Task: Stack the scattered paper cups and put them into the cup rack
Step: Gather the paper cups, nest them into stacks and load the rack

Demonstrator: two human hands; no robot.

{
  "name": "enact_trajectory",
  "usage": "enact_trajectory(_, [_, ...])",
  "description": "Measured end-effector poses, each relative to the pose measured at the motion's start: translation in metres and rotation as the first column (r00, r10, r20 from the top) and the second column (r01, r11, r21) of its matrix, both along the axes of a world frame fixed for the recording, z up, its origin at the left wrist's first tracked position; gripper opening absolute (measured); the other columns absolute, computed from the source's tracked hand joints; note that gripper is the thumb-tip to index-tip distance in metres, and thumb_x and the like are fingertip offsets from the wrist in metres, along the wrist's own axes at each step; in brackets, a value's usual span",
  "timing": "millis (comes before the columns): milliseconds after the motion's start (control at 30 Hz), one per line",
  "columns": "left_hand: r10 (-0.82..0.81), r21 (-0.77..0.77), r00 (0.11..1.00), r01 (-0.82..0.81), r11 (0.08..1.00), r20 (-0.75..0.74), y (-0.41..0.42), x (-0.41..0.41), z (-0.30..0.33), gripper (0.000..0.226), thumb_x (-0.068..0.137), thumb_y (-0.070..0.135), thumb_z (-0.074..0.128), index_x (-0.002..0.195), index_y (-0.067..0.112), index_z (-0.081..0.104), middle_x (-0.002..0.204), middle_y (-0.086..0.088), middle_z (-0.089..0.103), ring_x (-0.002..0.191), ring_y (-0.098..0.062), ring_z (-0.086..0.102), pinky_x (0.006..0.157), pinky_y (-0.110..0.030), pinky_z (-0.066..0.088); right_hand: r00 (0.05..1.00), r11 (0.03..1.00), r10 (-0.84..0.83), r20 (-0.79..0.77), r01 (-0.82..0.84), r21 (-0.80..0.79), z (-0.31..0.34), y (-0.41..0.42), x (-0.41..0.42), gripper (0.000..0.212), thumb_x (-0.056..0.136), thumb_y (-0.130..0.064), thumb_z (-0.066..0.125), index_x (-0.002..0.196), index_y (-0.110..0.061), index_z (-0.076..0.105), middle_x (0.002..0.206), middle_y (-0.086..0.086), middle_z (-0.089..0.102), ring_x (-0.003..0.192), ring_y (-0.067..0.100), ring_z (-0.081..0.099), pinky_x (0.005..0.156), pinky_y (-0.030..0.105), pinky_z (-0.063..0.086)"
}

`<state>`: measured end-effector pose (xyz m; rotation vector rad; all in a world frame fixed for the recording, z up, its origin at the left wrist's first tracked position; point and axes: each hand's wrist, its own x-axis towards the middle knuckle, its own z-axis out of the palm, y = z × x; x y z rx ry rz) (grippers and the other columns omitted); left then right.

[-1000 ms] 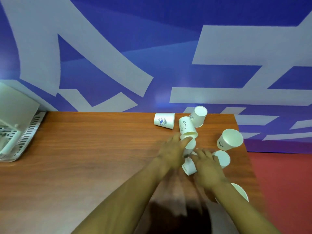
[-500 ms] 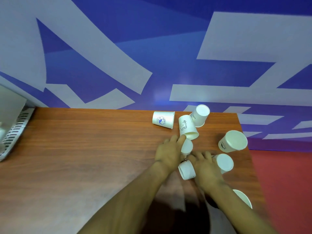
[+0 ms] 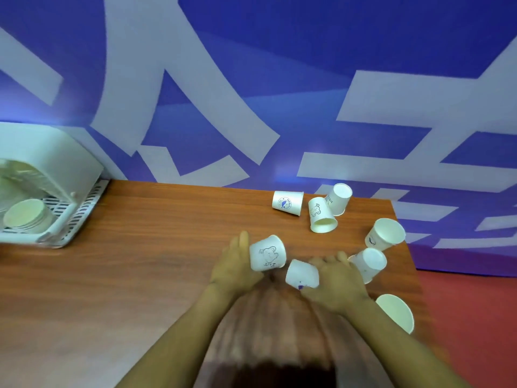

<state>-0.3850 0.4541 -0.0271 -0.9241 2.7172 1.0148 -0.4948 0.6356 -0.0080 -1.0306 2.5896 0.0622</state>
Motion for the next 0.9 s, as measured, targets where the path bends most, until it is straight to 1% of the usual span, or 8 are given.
enact_trajectory(100, [0.098, 0.061, 0.995, -0.099, 0.993, 0.018, -0.010, 0.038, 0.005, 0.055, 0.072, 0.014, 0.073, 0.106, 0.010, 0.030, 0.103, -0.006, 0.037, 0.087, -0.027, 0.048, 0.056, -0.022, 0.033, 1.000, 0.999, 0.012, 0.002, -0.012, -0.032, 0.008, -0.017, 0.019, 0.060, 0.075, -0.062, 0.053, 0.122, -0.026, 0.044, 0.122, -0.003, 0.055, 0.113, 0.021, 0.037, 0.084, 0.032, 0.036])
enact_trajectory(200, [0.103, 0.029, 0.991, -0.106, 0.994, 0.090, -0.022, 0.074, 0.009, 0.064, 0.078, 0.019, 0.073, 0.127, 0.013, 0.031, 0.112, -0.003, 0.026, 0.087, -0.022, 0.046, 0.069, -0.022, 0.037, 0.999, 0.997, -0.015, 0.035, 0.018, -0.074, 0.015, -0.033, 0.037, 0.058, 0.073, -0.061, 0.055, 0.118, -0.027, 0.042, 0.119, -0.004, 0.055, 0.113, 0.021, 0.036, 0.084, 0.032, 0.037])
enact_trajectory(300, [0.142, -0.014, 0.986, -0.141, 0.990, 0.085, -0.040, 0.099, 0.017, 0.040, 0.076, 0.011, 0.064, 0.105, 0.017, 0.037, 0.112, -0.006, 0.033, 0.078, -0.022, 0.047, 0.069, -0.029, 0.042, 0.998, 0.995, -0.024, 0.050, 0.029, -0.095, 0.019, -0.043, 0.051, 0.053, 0.073, -0.061, 0.055, 0.115, -0.029, 0.044, 0.117, -0.006, 0.055, 0.112, 0.020, 0.036, 0.082, 0.031, 0.037])
enact_trajectory(367, [0.121, -0.027, 0.991, -0.119, 0.992, 0.056, -0.051, 0.110, 0.020, 0.037, 0.072, 0.008, 0.061, 0.102, 0.014, 0.040, 0.106, -0.005, 0.039, 0.086, -0.026, 0.050, 0.075, -0.037, 0.046, 0.997, 0.994, -0.031, 0.066, 0.037, -0.104, 0.021, -0.044, 0.061, 0.053, 0.074, -0.060, 0.056, 0.117, -0.031, 0.046, 0.119, -0.008, 0.052, 0.112, 0.018, 0.038, 0.083, 0.030, 0.038])
enact_trajectory(467, [0.049, -0.008, 0.999, -0.049, 0.999, 0.008, -0.063, 0.123, 0.023, 0.037, 0.070, 0.011, 0.063, 0.099, 0.016, 0.040, 0.100, -0.002, 0.046, 0.088, -0.023, 0.050, 0.069, -0.034, 0.043, 0.988, 0.984, -0.093, 0.126, 0.111, -0.143, 0.024, -0.047, 0.074, 0.058, 0.075, -0.058, 0.059, 0.125, -0.033, 0.044, 0.123, -0.007, 0.046, 0.115, 0.018, 0.044, 0.087, 0.031, 0.042])
enact_trajectory(633, [0.017, 0.048, 1.000, -0.016, 0.999, -0.024, -0.096, 0.161, 0.028, 0.058, 0.061, 0.027, 0.074, 0.108, 0.025, 0.040, 0.101, 0.006, 0.045, 0.089, -0.018, 0.050, 0.074, -0.034, 0.048, 0.964, 0.946, -0.169, 0.203, 0.217, -0.240, 0.038, -0.084, 0.119, 0.064, 0.076, -0.048, 0.063, 0.132, -0.032, 0.038, 0.124, -0.003, 0.035, 0.113, 0.021, 0.049, 0.088, 0.034, 0.047])
enact_trajectory(733, [0.030, 0.069, 0.999, -0.027, 0.997, -0.039, -0.129, 0.193, 0.031, 0.077, 0.051, 0.051, 0.079, 0.114, 0.031, 0.039, 0.104, 0.011, 0.048, 0.095, -0.018, 0.053, 0.078, -0.035, 0.049, 0.962, 0.937, -0.169, 0.214, 0.224, -0.269, 0.039, -0.122, 0.157, 0.069, 0.075, -0.044, 0.066, 0.135, -0.031, 0.034, 0.125, -0.002, 0.033, 0.119, 0.023, 0.043, 0.093, 0.033, 0.044])
enact_trajectory(900, [-0.028, -0.096, 0.998, 0.022, 0.995, -0.060, -0.184, 0.238, 0.037, 0.070, 0.057, 0.072, 0.069, 0.102, 0.026, 0.043, 0.103, 0.010, 0.039, 0.100, -0.016, 0.039, 0.084, -0.032, 0.041, 0.949, 0.916, -0.218, 0.226, 0.279, -0.287, 0.038, -0.179, 0.213, 0.073, 0.074, -0.040, 0.070, 0.135, -0.028, 0.030, 0.126, -0.001, 0.034, 0.123, 0.024, 0.039, 0.094, 0.032, 0.041])
